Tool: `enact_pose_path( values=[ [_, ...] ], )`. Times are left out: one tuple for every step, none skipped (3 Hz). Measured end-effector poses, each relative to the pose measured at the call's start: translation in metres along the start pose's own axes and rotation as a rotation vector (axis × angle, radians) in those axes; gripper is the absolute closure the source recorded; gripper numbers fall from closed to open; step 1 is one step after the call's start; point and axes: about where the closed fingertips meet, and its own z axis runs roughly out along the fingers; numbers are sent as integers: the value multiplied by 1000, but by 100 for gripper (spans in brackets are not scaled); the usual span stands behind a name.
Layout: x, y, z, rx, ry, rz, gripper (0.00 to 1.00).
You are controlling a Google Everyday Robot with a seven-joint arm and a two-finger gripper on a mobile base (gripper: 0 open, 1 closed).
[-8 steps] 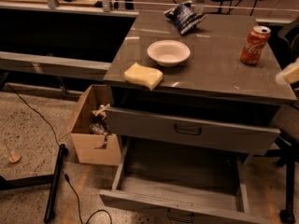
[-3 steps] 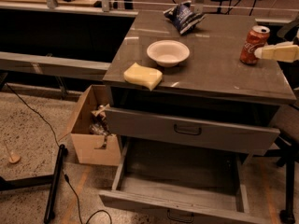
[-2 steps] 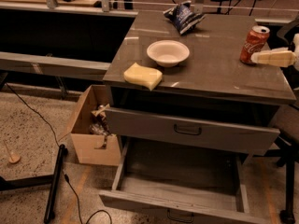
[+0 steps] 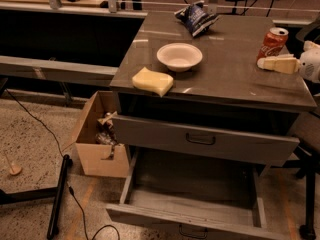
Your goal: Place coke can into middle drawer
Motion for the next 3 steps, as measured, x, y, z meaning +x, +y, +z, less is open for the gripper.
enact_pose_path(
  values=[
    [-2,2,18,19,-28,2,0],
    [-7,4,35,32,-52,1,0],
    [-8,7,44,27,-57,3,15]
  ],
)
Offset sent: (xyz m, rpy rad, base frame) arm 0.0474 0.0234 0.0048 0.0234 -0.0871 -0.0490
